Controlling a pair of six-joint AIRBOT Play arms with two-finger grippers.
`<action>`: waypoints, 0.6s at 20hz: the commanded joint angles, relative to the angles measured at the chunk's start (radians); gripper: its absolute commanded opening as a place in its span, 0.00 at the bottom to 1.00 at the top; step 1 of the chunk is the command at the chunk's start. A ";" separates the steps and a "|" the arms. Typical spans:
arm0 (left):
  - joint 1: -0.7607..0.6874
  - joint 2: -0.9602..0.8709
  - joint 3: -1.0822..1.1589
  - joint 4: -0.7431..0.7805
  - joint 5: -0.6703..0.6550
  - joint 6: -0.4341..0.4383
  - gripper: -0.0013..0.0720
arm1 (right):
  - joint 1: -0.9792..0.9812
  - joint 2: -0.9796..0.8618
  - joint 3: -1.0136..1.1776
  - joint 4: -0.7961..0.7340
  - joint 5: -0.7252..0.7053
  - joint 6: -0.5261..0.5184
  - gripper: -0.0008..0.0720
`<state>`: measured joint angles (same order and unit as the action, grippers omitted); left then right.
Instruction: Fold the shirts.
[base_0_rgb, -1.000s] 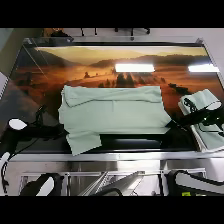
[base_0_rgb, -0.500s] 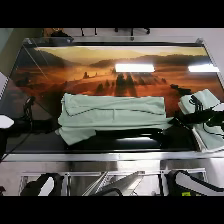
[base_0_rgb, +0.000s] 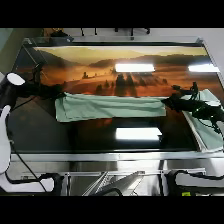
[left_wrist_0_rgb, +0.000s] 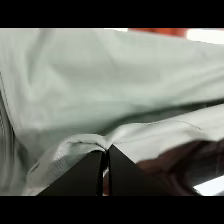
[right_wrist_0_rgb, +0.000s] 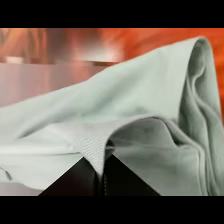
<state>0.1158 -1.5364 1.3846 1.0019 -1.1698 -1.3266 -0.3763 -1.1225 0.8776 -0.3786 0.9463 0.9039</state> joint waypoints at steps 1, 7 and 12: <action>-0.007 -0.211 0.149 -0.009 0.030 0.002 0.05 | 0.046 -0.105 0.008 0.069 -0.113 -0.108 0.05; 0.010 -0.398 0.351 -0.008 -0.122 -0.010 0.95 | -0.021 -0.072 0.101 -0.034 -0.058 -0.158 0.55; 0.023 -0.406 0.483 -0.011 -0.260 -0.055 0.95 | -0.058 -0.118 0.135 -0.149 -0.025 -0.043 0.86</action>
<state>0.1333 -1.9251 1.7947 0.9924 -1.3415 -1.3540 -0.4217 -1.2152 0.9958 -0.4725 0.8909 0.8219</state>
